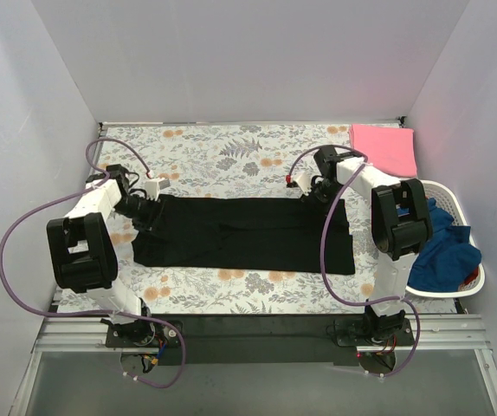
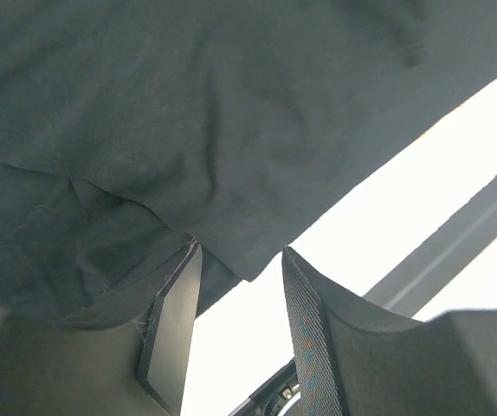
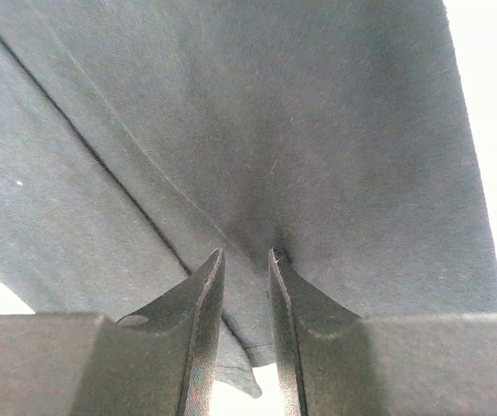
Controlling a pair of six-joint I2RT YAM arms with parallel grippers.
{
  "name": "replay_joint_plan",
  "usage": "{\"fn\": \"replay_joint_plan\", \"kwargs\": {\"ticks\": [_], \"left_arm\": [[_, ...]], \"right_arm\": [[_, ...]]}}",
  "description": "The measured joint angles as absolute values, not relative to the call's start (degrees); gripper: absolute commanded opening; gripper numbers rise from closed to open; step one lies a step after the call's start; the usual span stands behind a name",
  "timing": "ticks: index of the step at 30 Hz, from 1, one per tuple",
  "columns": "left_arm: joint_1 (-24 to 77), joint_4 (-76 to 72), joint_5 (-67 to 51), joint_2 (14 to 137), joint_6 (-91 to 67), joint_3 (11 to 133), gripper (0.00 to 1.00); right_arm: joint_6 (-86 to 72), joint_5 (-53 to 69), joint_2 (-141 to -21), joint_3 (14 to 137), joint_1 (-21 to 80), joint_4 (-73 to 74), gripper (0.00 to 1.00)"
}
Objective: Fold and stack the t-shirts
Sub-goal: Fold the tshirt
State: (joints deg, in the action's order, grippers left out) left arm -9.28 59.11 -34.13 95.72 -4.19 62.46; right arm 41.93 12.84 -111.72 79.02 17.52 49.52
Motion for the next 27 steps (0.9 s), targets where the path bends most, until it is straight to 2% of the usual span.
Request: {"fn": "replay_joint_plan", "kwargs": {"ticks": [4, 7, 11, 18, 27], "left_arm": [[-9.34, 61.30, -35.46, 93.97, -3.95, 64.69, 0.42], [-9.32, 61.67, -35.31, 93.69, -5.63, 64.69, 0.38], [-9.06, 61.45, -35.03, 93.71, -10.22, 65.65, 0.41], [-2.55, 56.66, -27.86, 93.91, -20.25, 64.95, 0.22], [-0.62, 51.59, -17.61, 101.19, -28.60, 61.67, 0.11]], "right_arm": [[41.93, 13.87, -110.34, 80.07, 17.32, 49.91, 0.30], [41.89, 13.78, -109.36, 81.01, 17.15, 50.19, 0.26], [41.56, 12.62, -110.02, 82.78, 16.69, 50.15, 0.21], [40.53, 8.05, -115.24, 85.06, 15.84, 49.34, 0.16], [40.29, 4.75, -114.37, 81.62, 15.73, 46.87, 0.13]]}}
